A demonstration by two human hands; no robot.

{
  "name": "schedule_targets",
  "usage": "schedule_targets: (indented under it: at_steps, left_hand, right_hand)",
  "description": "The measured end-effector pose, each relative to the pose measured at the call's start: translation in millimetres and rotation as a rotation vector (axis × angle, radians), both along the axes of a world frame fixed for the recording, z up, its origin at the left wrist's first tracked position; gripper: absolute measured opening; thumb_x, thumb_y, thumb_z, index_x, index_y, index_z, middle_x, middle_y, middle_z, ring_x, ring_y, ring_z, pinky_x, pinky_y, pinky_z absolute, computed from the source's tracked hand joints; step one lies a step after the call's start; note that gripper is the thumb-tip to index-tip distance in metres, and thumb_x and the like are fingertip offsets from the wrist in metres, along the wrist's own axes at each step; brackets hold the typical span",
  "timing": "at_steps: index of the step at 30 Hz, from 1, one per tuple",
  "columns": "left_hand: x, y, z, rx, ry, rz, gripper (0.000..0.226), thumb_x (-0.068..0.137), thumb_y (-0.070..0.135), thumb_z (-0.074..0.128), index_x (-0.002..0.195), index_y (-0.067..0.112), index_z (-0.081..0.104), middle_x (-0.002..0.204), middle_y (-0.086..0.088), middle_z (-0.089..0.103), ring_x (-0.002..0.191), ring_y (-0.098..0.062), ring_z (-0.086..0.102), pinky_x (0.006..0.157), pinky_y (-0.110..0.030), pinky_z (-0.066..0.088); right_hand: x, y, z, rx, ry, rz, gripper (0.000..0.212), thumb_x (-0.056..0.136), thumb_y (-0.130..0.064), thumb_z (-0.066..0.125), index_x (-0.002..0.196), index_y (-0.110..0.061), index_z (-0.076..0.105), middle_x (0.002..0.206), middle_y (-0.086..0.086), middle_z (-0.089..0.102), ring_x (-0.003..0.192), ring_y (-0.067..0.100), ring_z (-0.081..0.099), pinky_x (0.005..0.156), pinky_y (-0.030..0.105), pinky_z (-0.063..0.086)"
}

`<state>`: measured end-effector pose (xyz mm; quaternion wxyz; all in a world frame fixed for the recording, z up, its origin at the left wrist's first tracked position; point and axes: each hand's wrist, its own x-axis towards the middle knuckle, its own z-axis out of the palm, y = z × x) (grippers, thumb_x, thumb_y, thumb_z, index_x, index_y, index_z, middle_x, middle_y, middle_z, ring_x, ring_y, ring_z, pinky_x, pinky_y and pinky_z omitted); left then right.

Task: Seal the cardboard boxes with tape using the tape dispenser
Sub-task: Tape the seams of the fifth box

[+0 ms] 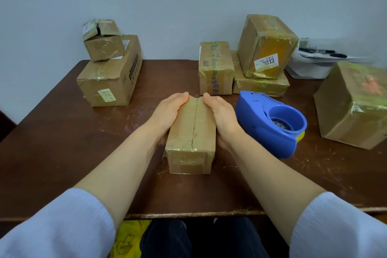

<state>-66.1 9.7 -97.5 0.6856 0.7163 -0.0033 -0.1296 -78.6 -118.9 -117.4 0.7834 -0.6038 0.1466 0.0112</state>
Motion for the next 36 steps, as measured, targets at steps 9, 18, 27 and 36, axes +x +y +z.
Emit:
schedule_targets:
  at_steps: [9,18,27,36]
  left_hand:
    - [-1,2,11,0.132,-0.132,0.014,0.034,0.099,0.031,0.047,0.129,0.022,0.057,0.124,0.012,0.058,0.109,-0.003,0.057,0.084,-0.010,0.045]
    - [-1,-5,10,0.154,-0.175,0.093,0.015,0.092,0.023,0.061,0.088,0.015,0.073,0.086,-0.002,0.071,0.074,-0.009,0.065,0.068,-0.020,0.055]
    - [-7,3,2,0.098,-0.125,0.040,0.025,0.100,0.027,0.045,0.109,0.020,0.067,0.099,0.006,0.067,0.083,-0.004,0.063,0.062,-0.011,0.049]
    - [-12,-1,5,0.069,0.072,0.062,0.032,0.098,0.040,0.046,0.087,0.018,0.066,0.084,0.002,0.066,0.073,-0.009,0.062,0.062,-0.020,0.048]
  right_hand:
    - [-2,-5,5,-0.234,-0.068,0.062,0.034,0.095,-0.042,0.051,0.121,-0.021,0.056,0.119,-0.002,0.059,0.110,0.014,0.057,0.099,0.040,0.047]
    - [2,4,12,-0.176,-0.010,0.023,0.021,0.091,-0.028,0.062,0.077,-0.012,0.058,0.079,0.003,0.062,0.077,0.019,0.060,0.080,0.040,0.053]
    - [-6,-1,-1,-0.003,0.041,0.099,0.035,0.096,-0.038,0.049,0.119,-0.012,0.058,0.115,0.010,0.065,0.107,0.025,0.063,0.098,0.048,0.048]
    - [-12,5,1,-0.157,-0.030,0.032,0.035,0.097,-0.045,0.042,0.115,-0.026,0.065,0.119,0.001,0.063,0.109,0.018,0.060,0.100,0.042,0.046]
